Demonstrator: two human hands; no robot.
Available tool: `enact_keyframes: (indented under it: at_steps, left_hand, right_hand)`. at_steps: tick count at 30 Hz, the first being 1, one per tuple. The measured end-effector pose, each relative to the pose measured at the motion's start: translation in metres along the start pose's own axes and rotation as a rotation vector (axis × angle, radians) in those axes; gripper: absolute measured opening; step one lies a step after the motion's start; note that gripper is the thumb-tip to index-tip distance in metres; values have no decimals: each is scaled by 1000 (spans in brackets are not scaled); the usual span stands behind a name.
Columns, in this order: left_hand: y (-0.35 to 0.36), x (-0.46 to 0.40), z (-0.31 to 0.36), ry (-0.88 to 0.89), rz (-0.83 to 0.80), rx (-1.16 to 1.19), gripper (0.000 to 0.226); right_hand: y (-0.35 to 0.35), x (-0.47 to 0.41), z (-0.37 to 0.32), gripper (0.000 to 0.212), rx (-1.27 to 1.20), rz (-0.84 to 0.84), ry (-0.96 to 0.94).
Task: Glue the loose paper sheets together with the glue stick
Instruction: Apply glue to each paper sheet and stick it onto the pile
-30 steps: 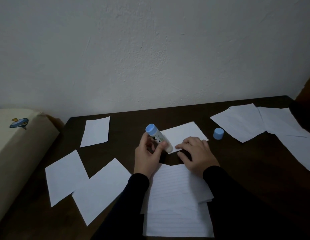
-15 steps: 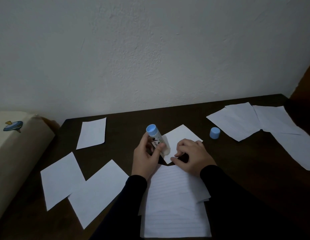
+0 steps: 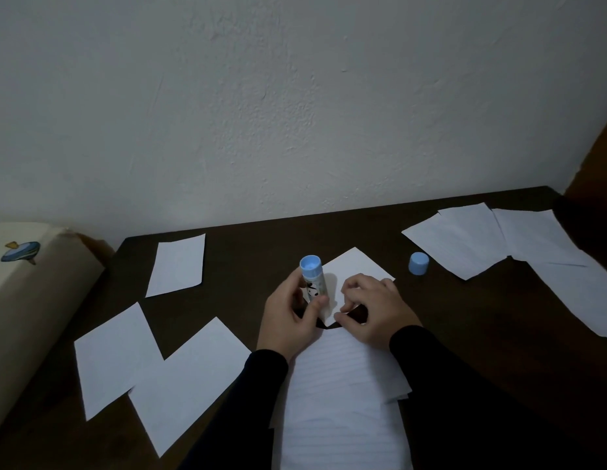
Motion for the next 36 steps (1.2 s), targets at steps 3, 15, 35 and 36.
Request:
enact_keyframes:
  at_steps: [3,15,35,36]
  left_hand:
    - [-2,-2,-6,-52,35,7,38]
    - [-12,-11,-24,-272,200,117,47]
    - [-32,4,-17,-326,456,363,41]
    - [-31,4,-16,-328,451,363,42]
  right_hand:
    - [0,0,-1,21,-3,2,-3]
    - [0,1,-2,20,-11,-5,-13]
    - [-7,8,-6,35,-43,154,-95]
    - [-11,10,-4,35,-14,228,-69]
Point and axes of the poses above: each hand's wrist, its own x-axis away from the middle knuckle, its own y-axis out of the palm, z = x × y, the point moved 6 cm from there along -x, towards the middle knuckle, and after that the axes turned 9 degrees about -z, right-handed, at the moved point
